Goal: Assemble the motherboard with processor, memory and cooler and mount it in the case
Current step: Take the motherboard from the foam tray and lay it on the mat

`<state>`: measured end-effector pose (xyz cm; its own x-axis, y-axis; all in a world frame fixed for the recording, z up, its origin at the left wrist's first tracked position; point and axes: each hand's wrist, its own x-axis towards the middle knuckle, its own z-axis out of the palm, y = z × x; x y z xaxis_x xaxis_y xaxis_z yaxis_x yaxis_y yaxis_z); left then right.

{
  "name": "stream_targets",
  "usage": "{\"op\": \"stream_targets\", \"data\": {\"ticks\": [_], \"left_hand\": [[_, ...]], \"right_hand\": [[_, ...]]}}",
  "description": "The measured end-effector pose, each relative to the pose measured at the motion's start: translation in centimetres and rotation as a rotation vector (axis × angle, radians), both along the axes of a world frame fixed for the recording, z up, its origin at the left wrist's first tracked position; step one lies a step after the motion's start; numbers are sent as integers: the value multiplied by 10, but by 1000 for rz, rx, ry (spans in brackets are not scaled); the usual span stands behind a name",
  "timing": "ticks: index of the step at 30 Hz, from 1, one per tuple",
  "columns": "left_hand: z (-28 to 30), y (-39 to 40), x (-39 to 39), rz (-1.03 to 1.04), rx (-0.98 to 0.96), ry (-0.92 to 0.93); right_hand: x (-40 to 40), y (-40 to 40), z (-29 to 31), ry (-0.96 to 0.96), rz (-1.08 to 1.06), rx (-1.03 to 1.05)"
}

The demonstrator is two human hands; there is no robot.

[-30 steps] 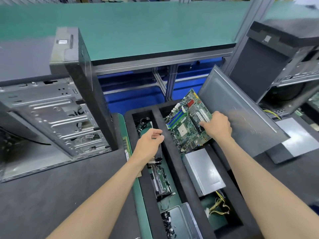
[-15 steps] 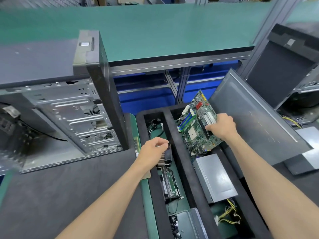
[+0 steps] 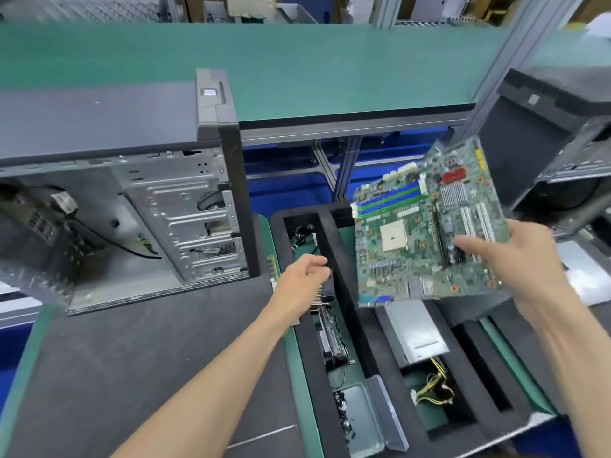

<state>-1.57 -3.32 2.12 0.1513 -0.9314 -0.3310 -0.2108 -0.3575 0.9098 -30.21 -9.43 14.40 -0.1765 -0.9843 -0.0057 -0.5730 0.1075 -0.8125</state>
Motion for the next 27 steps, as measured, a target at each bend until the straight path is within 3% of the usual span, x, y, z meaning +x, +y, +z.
{"op": "stream_targets", "data": {"ticks": [6,11,14,21,27], "left_hand": [[-7,33,15,71,76,161],[-31,84,49,266,135,321],[-43,116,75,387,130,249],[-59,182,141,588,146,132],[-67,208,189,686,167,66]], "right_hand": [[30,90,-32,-357,64,253],[62,145,-77,-408,88,410],[88,166,-108,-458,99,506],[167,200,-155,-468,186,519],[222,206,-175,-260,318,468]]}}
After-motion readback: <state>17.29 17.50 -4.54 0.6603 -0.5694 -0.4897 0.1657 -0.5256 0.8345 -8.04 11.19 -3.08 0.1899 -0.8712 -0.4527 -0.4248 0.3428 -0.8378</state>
